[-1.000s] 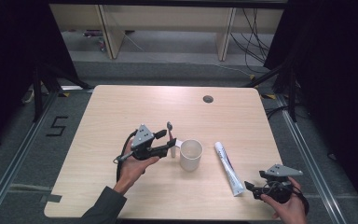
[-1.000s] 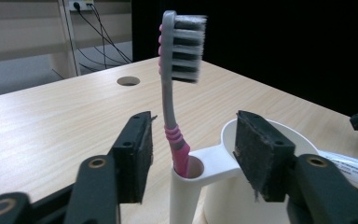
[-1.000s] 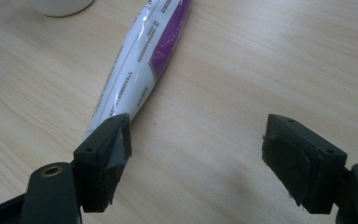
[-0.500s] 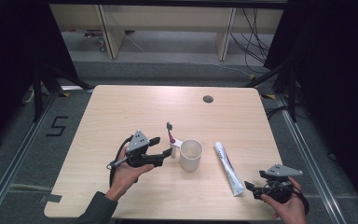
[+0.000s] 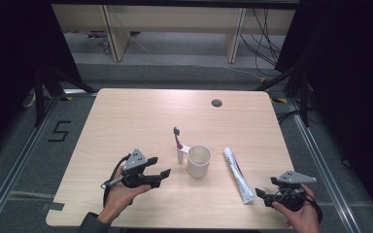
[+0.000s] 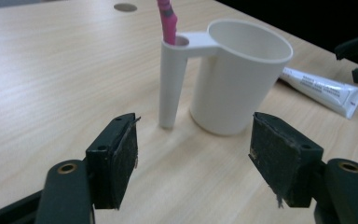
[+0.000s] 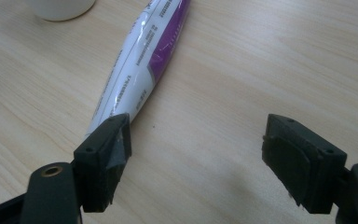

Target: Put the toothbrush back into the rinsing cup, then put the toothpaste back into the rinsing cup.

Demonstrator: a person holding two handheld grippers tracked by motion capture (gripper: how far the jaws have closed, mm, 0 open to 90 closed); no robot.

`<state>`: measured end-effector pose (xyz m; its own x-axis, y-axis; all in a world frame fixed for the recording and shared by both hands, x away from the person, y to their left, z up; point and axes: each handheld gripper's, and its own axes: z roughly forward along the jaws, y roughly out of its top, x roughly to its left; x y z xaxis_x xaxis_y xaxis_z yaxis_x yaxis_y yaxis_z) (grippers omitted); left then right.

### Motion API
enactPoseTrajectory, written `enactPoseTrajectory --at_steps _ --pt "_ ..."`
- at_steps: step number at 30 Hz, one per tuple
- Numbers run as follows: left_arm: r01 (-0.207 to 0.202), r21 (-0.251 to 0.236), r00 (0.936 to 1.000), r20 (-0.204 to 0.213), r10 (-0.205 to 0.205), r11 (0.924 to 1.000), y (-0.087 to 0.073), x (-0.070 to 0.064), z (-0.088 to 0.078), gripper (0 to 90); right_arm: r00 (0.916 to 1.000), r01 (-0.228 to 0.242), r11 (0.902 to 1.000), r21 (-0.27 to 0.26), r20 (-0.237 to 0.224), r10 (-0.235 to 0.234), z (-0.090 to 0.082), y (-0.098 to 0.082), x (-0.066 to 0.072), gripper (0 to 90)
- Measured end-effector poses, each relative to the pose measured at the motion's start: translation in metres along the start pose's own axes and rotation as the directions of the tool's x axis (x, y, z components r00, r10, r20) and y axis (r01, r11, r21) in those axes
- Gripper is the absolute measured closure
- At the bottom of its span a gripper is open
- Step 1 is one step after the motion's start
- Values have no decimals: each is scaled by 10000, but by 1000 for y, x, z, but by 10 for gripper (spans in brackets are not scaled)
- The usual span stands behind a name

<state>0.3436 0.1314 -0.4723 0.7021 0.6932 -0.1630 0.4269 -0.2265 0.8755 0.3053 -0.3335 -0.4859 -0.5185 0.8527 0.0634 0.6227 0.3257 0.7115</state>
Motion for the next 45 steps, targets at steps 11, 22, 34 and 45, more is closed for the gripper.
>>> enactPoseTrajectory --at_steps 11,22,34,45 --pt "0 633 9999 -107 7 9980 -22 -4 -13 294 9996 244 9997 -94 127 -243 -1 0 -4 247" --pt "53 849 9999 -165 -39 9964 -34 -9 -22 255 9999 -100 9999 -91 53 101 -2 -1 -2 246" --pt "-435 1575 9975 -473 516 9866 -45 -12 -27 205 9999 -166 9999 47 39 166 -3 0 -1 247" --pt "-646 1805 9919 -963 830 9814 -49 -13 -25 201 9997 223 9996 -181 91 -222 -2 1 -4 249"
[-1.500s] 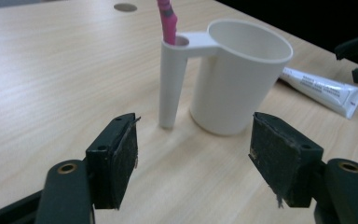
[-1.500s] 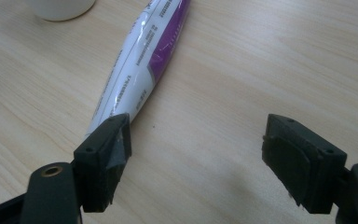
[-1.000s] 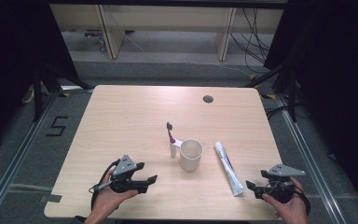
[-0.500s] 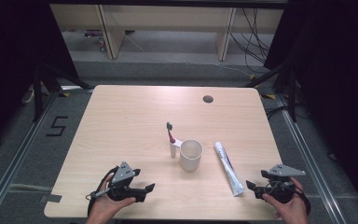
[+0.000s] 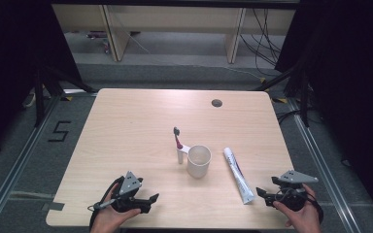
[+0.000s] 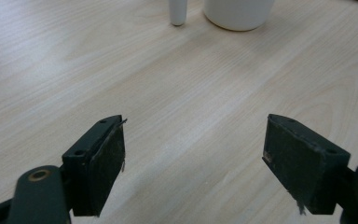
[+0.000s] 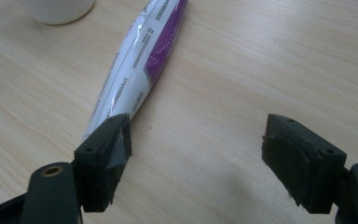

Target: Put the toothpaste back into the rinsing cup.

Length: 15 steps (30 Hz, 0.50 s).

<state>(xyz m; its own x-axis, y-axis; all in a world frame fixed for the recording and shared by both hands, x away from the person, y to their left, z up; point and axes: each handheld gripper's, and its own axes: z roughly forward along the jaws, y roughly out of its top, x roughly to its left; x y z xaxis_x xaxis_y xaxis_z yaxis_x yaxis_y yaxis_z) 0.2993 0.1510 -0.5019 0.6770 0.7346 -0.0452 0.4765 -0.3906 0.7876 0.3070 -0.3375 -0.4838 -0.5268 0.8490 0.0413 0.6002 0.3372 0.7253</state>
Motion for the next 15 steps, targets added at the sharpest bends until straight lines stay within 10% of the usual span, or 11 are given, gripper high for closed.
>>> enactPoseTrajectory --at_steps 4,15 --pt "-24 -17 10000 -14 24 10000 0 -1 0 201 9988 -429 9991 36 -234 430 0 2 3 268" --pt "-200 126 9998 -4 200 9997 -2 -5 3 202 9978 260 9993 -265 -602 -276 -1 19 1 499"
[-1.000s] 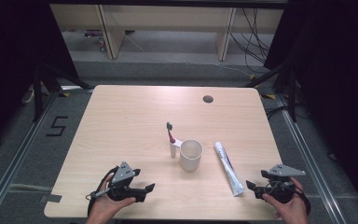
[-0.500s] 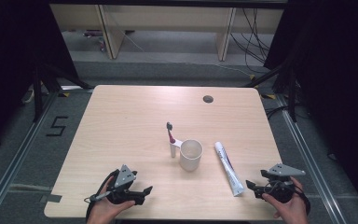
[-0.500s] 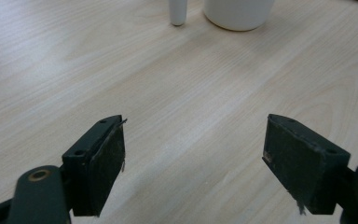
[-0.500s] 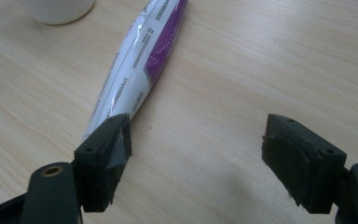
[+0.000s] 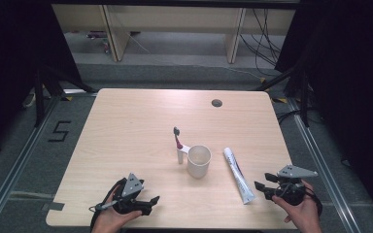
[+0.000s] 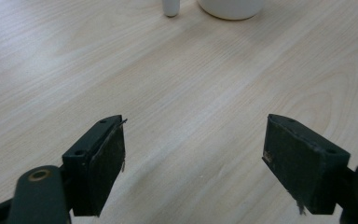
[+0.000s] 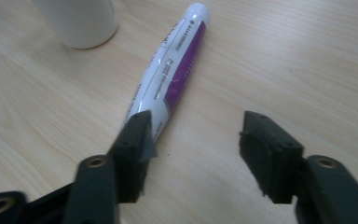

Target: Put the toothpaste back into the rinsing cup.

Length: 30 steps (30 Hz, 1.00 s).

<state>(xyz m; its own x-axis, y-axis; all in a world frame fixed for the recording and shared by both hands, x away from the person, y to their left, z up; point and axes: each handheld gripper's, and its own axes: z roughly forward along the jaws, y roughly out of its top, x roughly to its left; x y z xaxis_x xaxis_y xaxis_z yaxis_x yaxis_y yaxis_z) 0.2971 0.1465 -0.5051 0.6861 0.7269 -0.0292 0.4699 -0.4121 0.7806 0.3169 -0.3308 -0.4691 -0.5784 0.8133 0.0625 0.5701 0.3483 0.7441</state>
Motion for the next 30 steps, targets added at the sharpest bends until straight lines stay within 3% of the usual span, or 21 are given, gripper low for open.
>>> enactPoseTrajectory --at_steps 5,9,10,11,13,15,16,17,18,19,20,21,22,24,26,29,30 --pt "-5 39 10000 -20 5 10000 -1 0 1 204 9999 -60 9998 177 -144 63 2 6 4 646" --pt "-91 110 10000 -12 91 9999 -1 1 0 207 9993 376 9991 206 -62 -375 7 14 4 762" --pt "-93 95 10000 -28 94 9999 -1 0 0 206 9998 186 9995 270 -103 -183 9 16 5 786" --pt "-89 92 10000 -31 89 9999 -1 0 0 206 9995 286 9992 286 -125 -282 11 18 4 802" --pt "43 65 10000 24 -43 10000 -1 0 1 207 9995 264 9993 282 -187 -258 16 23 5 826" --pt "-82 152 10000 11 82 9999 -1 1 1 207 9979 612 9980 177 -225 -608 21 27 6 843" --pt "-151 233 9999 -80 153 9996 -1 1 1 207 9985 453 9987 249 -333 -445 22 29 9 849" --pt "-118 225 9999 -76 119 9997 -2 1 1 207 9959 808 9966 182 -423 -800 24 32 9 856" --pt "-107 219 9999 -18 107 9997 -2 0 1 207 9977 464 9983 367 -509 -445 24 34 14 860" --pt "-115 232 9999 -22 116 9997 -2 0 1 207 9942 933 9953 265 -559 -917 26 36 13 862" --pt "-66 189 10000 1 66 9998 -2 0 1 208 9932 1021 9946 201 -578 -1007 28 37 15 866" --pt "-59 188 10000 -2 59 9998 -2 0 2 208 9940 860 9958 327 -702 -835 29 38 19 869" --pt "-65 197 10000 43 64 9998 -2 0 2 208 9911 1071 9938 295 -832 -1044 31 40 20 871" --pt "-81 202 10000 36 81 9998 -2 0 1 208 9909 942 9946 440 -1011 -894 35 40 26 873" --pt "-54 189 10000 -12 54 9998 -2 -1 2 208 9877 1138 9919 566 -1139 -1068 38 42 29 875" --pt "-181 333 9998 -41 183 9993 -2 0 1 208 9878 1133 9917 607 -1145 -1058 42 44 30 880" --pt "-175 328 9998 -48 176 9993 -2 0 2 209 9859 1336 9899 474 -1080 -1279 44 45 27 882"
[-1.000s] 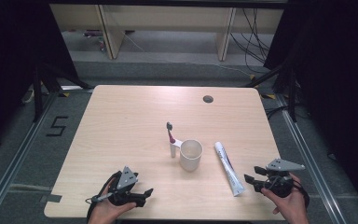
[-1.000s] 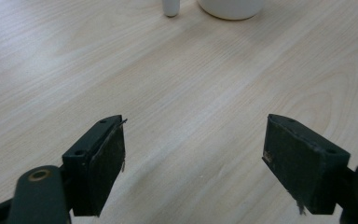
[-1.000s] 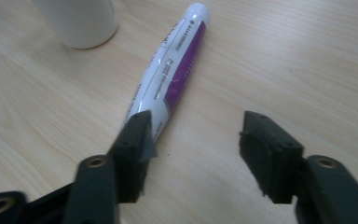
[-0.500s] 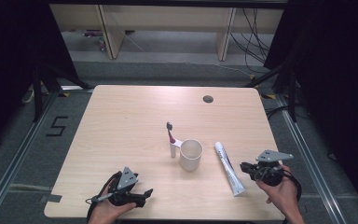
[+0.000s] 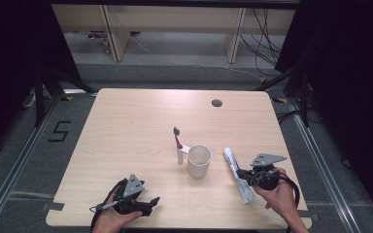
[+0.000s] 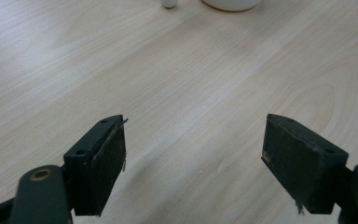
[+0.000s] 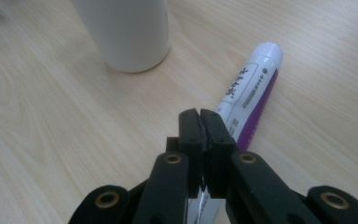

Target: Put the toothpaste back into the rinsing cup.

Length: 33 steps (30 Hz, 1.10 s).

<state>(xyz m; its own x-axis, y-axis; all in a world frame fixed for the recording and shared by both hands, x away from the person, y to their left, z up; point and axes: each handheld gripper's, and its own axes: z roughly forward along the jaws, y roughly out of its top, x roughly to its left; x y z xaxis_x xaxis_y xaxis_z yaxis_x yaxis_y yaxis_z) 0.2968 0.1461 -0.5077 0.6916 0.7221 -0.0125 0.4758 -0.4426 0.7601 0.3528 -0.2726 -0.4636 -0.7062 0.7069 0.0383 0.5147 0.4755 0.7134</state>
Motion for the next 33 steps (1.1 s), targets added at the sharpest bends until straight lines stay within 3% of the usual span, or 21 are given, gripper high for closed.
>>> enactPoseTrajectory --at_steps 2,4,6,9,14,19,20,21,23,24,29,30,31,32,33 --pt "57 -37 9999 85 -57 10000 0 0 1 208 9993 -380 9992 98 48 379 2 2 -1 886" --pt "34 21 9999 115 -35 10000 0 -1 2 208 9998 -169 9998 89 140 168 4 5 -5 893" --pt "55 22 9999 129 -55 10000 -1 -1 1 209 9989 -456 9989 54 113 455 7 8 -6 899" --pt "100 -21 9999 126 -99 9999 0 -1 2 209 9999 -124 9996 261 -33 125 13 13 -4 900" --pt "27 33 9999 122 -28 10000 0 0 1 208 9992 -163 9974 705 -355 188 21 14 6 900" --pt "87 -19 9999 133 -86 10000 -1 -1 2 208 9991 95 9973 735 -413 -64 26 9 7 900" --pt "-27 76 10000 24 27 10000 0 1 1 209 9985 102 9962 867 -546 -55 26 8 8 900" --pt "-29 108 10000 27 29 9999 0 1 1 208 9975 425 9950 902 -607 -371 28 7 7 900" --pt "101 -34 9999 130 -100 9999 -1 -1 1 209 9962 443 9934 1062 -787 -361 28 5 8 900" --pt "81 -17 9999 138 -81 10000 -1 -1 1 208 9966 593 9927 1050 -639 -528 28 3 8 900" --pt "8 44 9999 126 -8 10000 -1 -1 1 209 9959 295 9881 1507 -889 -162 27 -7 15 900" --pt "21 29 9999 125 -21 10000 -1 -1 1 208 9956 622 9847 1628 -796 -497 26 -8 14 900" --pt "103 -43 9999 104 -103 9999 0 -1 2 208 9959 606 9866 1515 -763 -495 27 -10 15 900" --pt "28 31 9999 98 -28 10000 0 0 1 208 9942 712 9818 1759 -917 -556 25 -11 14 900" --pt "90 -13 9999 114 -90 10000 -1 -1 2 209 9970 199 9838 1779 -775 -61 23 -13 17 900"
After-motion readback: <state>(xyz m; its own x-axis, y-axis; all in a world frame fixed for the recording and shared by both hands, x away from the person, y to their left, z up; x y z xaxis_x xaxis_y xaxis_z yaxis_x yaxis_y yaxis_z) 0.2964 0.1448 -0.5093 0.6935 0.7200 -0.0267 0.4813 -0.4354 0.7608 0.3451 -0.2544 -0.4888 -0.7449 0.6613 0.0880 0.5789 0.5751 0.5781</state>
